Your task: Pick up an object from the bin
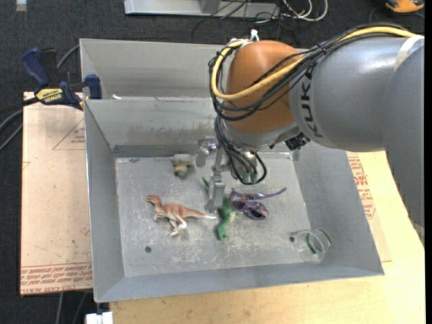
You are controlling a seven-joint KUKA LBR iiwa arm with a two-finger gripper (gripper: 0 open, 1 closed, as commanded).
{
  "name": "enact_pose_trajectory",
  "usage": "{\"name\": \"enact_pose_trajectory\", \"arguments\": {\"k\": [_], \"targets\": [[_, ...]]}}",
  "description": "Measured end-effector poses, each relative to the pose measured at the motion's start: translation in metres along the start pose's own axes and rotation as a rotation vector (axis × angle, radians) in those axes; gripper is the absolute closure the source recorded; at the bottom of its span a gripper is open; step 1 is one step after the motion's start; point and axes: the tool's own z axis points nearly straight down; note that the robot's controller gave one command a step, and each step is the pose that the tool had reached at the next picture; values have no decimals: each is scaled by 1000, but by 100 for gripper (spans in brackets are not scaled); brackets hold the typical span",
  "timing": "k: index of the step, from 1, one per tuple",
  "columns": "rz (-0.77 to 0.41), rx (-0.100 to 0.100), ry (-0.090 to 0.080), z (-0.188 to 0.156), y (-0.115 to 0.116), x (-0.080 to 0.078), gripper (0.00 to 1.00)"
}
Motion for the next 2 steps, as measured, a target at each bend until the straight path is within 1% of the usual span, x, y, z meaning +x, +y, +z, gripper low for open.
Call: {"name": "enact_pose_trajectory", "arguments": {"k": [1,2], "targets": [[3,-1,-8,-5,-1,-2,0],[-99,0,2,92,-19,-28,0]]}}
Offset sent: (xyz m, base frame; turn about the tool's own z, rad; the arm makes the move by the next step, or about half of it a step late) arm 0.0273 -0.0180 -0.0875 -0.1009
